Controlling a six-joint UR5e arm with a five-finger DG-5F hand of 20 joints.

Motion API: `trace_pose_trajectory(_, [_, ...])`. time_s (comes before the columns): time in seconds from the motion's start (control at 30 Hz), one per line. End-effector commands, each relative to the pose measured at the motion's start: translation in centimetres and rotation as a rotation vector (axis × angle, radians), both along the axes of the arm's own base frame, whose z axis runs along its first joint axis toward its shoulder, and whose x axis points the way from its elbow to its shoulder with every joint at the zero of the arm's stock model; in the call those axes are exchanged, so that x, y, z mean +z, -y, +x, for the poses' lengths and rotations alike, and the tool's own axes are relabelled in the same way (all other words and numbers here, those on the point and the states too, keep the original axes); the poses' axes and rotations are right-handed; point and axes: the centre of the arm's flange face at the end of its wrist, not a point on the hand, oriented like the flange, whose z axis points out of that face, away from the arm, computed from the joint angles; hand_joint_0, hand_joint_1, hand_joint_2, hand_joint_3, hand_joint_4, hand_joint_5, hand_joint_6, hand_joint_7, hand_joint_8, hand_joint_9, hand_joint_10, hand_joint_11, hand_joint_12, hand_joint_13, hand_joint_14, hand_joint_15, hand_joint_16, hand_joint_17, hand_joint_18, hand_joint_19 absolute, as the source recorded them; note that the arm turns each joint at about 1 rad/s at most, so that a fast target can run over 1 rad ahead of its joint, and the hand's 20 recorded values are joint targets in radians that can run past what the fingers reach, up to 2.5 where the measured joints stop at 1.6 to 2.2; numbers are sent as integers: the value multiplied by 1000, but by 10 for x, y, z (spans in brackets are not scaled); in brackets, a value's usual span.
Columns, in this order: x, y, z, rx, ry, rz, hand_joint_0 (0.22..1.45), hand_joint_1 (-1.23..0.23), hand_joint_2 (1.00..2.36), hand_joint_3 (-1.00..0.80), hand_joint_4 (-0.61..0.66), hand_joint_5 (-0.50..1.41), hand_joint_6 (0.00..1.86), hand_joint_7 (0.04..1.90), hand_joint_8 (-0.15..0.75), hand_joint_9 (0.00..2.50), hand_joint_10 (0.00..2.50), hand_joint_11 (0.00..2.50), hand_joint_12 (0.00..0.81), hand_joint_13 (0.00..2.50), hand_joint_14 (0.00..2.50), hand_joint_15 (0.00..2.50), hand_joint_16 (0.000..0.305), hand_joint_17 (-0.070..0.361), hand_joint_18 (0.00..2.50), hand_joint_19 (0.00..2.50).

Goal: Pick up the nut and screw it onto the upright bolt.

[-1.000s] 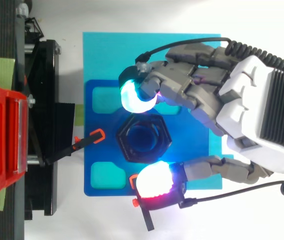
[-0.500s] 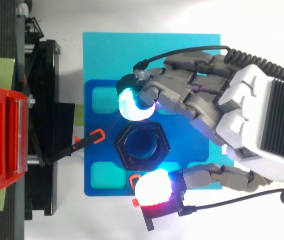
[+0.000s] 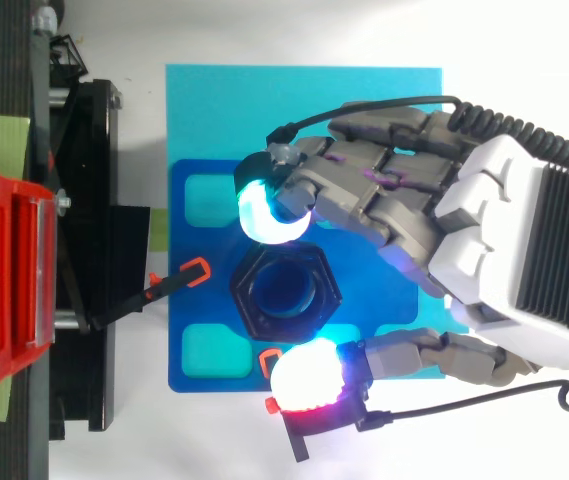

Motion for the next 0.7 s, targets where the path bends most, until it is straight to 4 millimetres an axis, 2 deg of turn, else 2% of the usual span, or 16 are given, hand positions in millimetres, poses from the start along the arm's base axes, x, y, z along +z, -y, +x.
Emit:
trace_pose_trajectory(0.0, [1,0,0,-2,1,-4,633,-656,1000,-500,266,-107,500,1344,324,949,9,295,337,846,8,209,38,86,639,304])
trace_pose_trajectory(0.67, [2,-6,1,7,8,-2,632,-655,1000,-500,265,-107,500,1345,327,955,9,292,339,846,8,203,38,86,640,308])
